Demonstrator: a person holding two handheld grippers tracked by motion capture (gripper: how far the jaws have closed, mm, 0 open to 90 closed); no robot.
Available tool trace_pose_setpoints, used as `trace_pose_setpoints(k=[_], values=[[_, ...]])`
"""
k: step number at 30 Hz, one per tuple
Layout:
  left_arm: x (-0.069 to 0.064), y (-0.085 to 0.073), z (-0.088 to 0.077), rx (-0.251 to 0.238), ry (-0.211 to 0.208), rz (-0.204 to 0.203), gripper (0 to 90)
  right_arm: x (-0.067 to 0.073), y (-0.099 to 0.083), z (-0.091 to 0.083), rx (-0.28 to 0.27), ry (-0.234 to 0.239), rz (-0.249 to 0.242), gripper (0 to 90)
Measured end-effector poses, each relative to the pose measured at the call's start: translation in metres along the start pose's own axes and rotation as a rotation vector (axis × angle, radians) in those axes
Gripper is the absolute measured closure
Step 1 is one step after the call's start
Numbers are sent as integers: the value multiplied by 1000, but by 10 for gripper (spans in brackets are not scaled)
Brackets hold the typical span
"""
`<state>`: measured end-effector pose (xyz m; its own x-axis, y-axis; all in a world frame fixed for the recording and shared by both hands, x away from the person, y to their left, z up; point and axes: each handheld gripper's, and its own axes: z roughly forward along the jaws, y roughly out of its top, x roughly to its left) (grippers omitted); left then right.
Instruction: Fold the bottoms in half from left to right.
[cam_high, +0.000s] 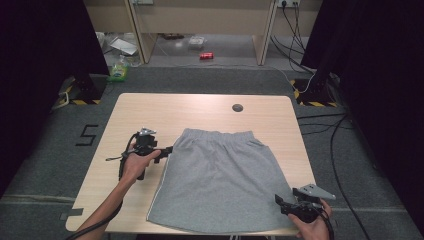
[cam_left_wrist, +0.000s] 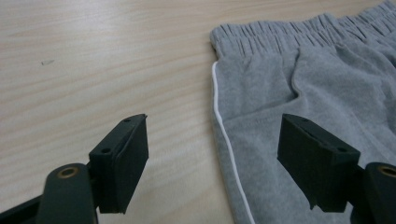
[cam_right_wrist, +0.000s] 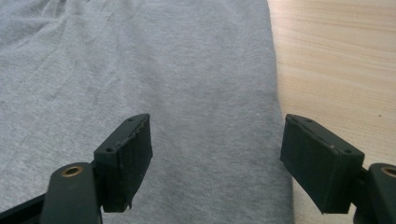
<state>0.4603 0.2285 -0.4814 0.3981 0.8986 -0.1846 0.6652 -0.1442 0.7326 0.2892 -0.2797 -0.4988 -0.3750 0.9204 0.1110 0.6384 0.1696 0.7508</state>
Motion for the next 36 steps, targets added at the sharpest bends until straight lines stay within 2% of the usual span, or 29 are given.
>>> trace_pose_setpoints(k=[8, 20, 26, 28, 33, 36], values=[[-2, 17, 14, 14, 6, -13, 278, -1, 0, 0, -3, 1, 2, 252], [-9, 31, 34, 38, -4, -20, 345, 0, 0, 1, 1, 3, 0, 253], [-16, 40, 50, 58, -4, -25, 365, -1, 0, 2, 0, 7, 1, 254], [-18, 41, 55, 69, 1, -16, 373, 0, 0, 2, 5, 7, 4, 253], [-21, 45, 64, 77, 6, -24, 404, 0, 0, 1, 2, 9, 5, 254], [-20, 48, 70, 89, 25, -19, 430, -1, 0, 1, 1, 11, 2, 254]])
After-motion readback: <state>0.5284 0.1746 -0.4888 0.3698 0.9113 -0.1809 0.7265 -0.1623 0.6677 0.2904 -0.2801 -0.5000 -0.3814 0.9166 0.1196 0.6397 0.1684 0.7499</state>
